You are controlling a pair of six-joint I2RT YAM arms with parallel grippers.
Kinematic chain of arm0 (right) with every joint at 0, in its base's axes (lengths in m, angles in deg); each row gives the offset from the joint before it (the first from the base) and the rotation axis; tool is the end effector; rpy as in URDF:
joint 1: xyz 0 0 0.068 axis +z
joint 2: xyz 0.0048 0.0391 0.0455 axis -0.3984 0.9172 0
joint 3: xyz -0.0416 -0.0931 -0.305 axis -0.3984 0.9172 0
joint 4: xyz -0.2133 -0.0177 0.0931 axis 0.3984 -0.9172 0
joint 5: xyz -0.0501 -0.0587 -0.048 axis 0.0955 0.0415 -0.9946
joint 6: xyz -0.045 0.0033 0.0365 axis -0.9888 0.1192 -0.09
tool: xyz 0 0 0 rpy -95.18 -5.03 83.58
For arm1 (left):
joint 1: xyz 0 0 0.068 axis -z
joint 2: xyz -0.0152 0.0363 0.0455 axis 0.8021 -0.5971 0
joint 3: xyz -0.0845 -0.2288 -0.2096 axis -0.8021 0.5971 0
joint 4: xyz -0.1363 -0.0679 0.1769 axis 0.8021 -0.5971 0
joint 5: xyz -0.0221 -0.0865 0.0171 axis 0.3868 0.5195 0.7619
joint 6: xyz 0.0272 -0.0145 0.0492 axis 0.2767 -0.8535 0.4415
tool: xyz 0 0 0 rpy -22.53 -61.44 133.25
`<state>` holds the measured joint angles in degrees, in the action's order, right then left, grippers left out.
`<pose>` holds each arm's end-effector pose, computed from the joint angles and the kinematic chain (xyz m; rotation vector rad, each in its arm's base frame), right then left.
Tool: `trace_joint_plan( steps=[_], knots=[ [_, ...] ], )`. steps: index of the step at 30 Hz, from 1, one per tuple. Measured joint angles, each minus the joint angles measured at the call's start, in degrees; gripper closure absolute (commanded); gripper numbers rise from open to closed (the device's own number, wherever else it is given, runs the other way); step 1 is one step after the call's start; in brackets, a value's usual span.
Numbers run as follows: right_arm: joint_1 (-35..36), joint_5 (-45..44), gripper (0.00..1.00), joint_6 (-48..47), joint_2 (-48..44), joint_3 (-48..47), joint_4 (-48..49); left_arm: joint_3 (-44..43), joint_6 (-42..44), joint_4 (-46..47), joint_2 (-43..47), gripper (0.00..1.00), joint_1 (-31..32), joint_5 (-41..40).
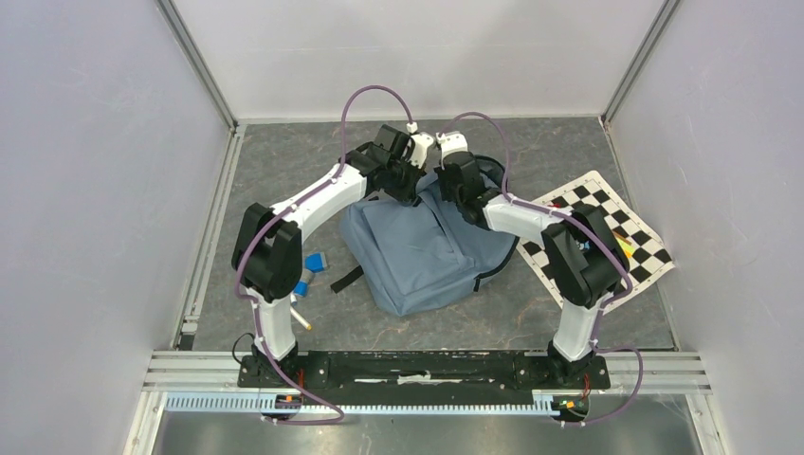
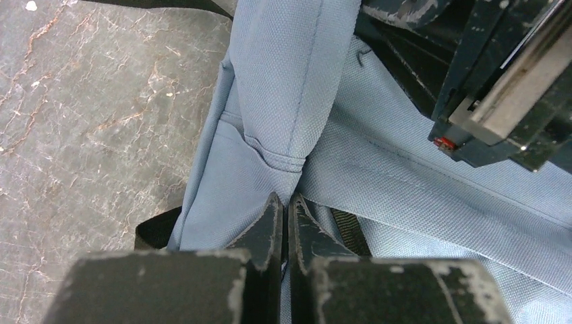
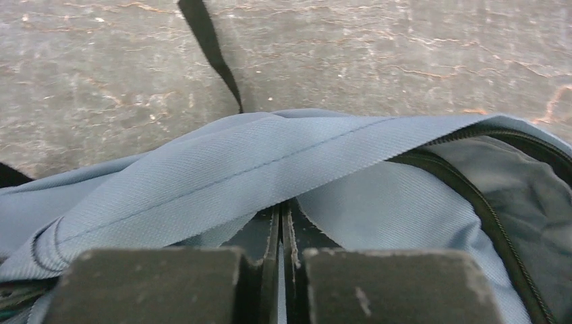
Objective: Pack the student bag
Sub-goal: Zip the student bag at the center of the board.
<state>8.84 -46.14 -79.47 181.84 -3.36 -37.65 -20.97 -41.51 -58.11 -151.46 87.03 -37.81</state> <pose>0.3514 0.2088 0.2710 -0.2643 2.0612 0.1441 0.3488 -0.2407 0.3111 0.8273 2.3167 -0.4409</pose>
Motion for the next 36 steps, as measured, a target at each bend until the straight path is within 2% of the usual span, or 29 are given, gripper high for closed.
trace_joint_plan(
  steps=[5,10,19,24,27,29,30,31,33,34,36],
  knots=[
    [1.09,-8.59,1.0,-1.14,0.07,0.0,0.59,0.31,-0.33,0.24,0.37,0.98,-0.02,-0.61],
    [0.87,-12.61,1.0,-4.33,-1.4,-0.33,-1.53,0.2,-1.46,0.24,0.48,0.98,-0.81,-1.77],
    [-5.55,-20.76,1.0,-13.7,-3.1,-1.75,-4.59,-1.7,-2.93,-2.1,1.44,0.98,-1.99,-9.75],
    [-7.87,-17.16,1.0,-15.21,-3.1,-4.07,-11.82,-1.25,-5.25,-2.95,2.58,0.98,-3.54,-10.36],
    [-9.09,-10.29,1.0,-14.1,-3.26,-6.36,-16.96,0.81,-6.36,-3.45,4.24,0.98,-5.79,-10.56],
    [-10.03,-2.03,1.0,-12.81,-3.96,-6.78,-20.63,2.21,-6.69,-4.11,5.77,0.96,-7.15,-10.6],
    [-10.34,-0.59,1.0,-12.63,-4.07,-6.78,-21.16,2.8,-6.73,-4.46,6.62,0.9,-7.61,-10.56],
    [-10.6,2.64,1.0,-12.41,-4.39,-6.78,-22.4,3.34,-6.69,-4.72,7.43,0.76,-7.8,-10.43],
    [-11.37,9.79,1.0,-11.98,-5.05,-6.91,-25.53,4.76,-6.4,-5.42,9.66,0.41,-8.2,-9.66],
    [-11.67,12.52,1.0,-11.8,-5.33,-7.08,-26.8,5.25,-5.81,-5.73,10.8,0.27,-8.41,-9.09],
    [-12.28,17.75,1.0,-11.61,-5.79,-7.65,-29.05,5.49,-5.22,-5.81,13.2,0.14,-9.01,-7.21]
  ],
)
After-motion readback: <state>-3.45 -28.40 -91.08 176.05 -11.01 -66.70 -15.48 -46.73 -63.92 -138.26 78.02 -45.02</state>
